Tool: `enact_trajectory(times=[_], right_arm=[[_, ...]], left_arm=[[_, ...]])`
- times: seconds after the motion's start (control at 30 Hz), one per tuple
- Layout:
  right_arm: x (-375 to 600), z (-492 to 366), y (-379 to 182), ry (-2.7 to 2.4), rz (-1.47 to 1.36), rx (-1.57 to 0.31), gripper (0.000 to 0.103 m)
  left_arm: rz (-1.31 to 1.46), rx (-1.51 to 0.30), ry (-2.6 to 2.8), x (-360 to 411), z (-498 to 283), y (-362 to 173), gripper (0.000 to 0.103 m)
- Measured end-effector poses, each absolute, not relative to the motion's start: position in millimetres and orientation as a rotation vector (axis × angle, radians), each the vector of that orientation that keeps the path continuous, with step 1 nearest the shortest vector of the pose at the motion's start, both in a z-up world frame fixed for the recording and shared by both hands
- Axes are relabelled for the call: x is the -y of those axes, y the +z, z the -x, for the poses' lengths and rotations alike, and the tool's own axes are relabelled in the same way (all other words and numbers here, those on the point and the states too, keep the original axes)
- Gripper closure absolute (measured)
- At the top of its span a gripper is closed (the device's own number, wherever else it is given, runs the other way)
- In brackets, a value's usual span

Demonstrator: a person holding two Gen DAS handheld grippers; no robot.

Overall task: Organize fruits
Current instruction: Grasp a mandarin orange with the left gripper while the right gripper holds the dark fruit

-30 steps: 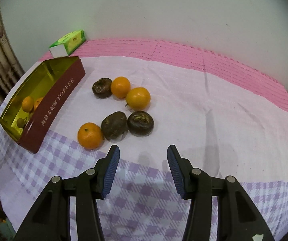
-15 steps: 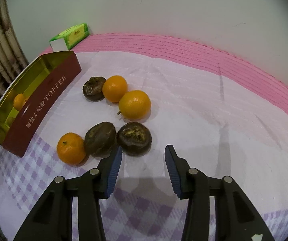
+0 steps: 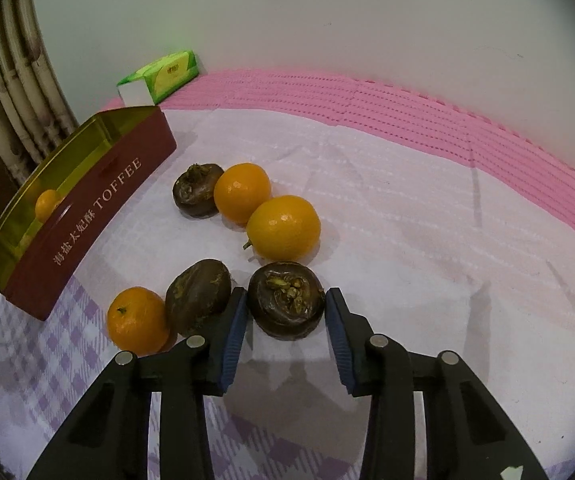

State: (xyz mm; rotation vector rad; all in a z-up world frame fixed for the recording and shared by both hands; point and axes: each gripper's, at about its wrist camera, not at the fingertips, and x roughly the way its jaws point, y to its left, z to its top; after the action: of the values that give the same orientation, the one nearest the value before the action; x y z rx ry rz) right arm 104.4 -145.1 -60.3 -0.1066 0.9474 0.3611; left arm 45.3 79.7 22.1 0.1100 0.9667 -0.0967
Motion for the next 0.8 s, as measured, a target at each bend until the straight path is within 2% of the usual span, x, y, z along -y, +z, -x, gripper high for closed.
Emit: enact_trajectory(times=[0.43, 0.8], right_arm=[[203, -76, -63, 0.175, 0.066, -0.899, 0.067], [214, -70, -63, 0.114, 0.034, -0.879, 0.067]], left_arm=[[-0.112, -1.038, -0.256, 4, -60, -13, 0.019], [-0.081, -1.087, -0.264, 28, -89, -36, 0.021]])
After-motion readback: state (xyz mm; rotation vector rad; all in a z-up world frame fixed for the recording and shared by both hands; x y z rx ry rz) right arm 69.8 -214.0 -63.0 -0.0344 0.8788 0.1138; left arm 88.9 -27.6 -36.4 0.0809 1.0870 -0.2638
